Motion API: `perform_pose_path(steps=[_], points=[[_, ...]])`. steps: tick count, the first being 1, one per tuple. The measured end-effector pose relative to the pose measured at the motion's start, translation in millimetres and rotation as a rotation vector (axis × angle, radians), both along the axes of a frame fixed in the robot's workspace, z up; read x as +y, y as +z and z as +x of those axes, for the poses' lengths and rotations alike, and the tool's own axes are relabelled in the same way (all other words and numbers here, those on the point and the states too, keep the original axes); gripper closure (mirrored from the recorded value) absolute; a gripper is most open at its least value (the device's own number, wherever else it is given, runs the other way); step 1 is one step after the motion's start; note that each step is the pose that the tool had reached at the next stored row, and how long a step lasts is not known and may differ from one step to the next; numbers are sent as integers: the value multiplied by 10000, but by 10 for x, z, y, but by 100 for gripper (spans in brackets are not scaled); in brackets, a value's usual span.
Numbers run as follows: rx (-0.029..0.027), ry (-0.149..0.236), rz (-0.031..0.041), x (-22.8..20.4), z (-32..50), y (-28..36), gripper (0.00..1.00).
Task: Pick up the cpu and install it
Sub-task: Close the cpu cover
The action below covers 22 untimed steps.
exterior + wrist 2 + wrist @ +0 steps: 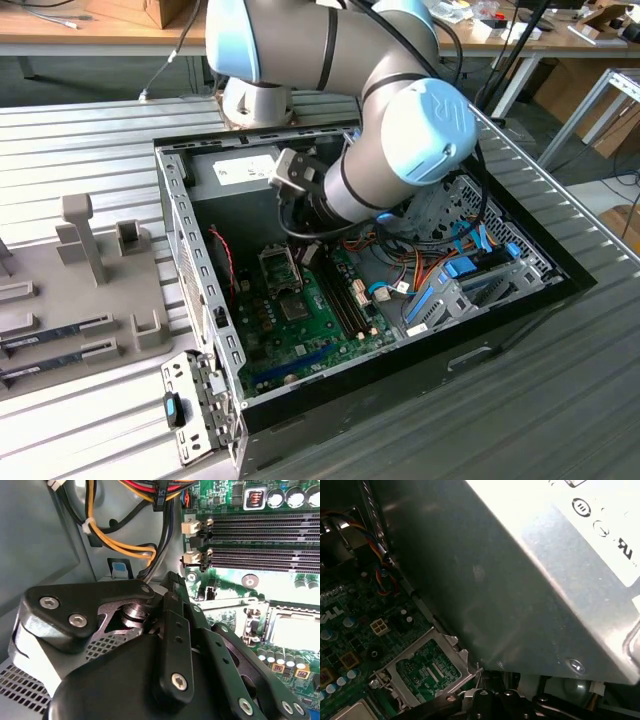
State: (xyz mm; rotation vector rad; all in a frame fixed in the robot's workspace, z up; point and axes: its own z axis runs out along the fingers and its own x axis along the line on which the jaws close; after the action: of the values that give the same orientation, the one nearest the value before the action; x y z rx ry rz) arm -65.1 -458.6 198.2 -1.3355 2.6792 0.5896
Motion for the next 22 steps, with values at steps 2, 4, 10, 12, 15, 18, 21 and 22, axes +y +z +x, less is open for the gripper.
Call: perform_pose_path(steps=[2, 4, 10, 12, 15, 18, 21, 22], points=[[-2, 0, 3, -4, -2, -13, 89], [-2, 0, 2, -12, -21, -21, 89], [-11, 1, 12, -31, -99, -22, 89], [-11, -1, 19, -34, -101, -14, 89], [-9, -1, 18, -34, -101, 19, 89], [-11, 0, 19, -34, -100, 47, 89], [-12, -1, 22, -33, -100, 58, 89], [-11, 0, 21, -33, -100, 60, 89]])
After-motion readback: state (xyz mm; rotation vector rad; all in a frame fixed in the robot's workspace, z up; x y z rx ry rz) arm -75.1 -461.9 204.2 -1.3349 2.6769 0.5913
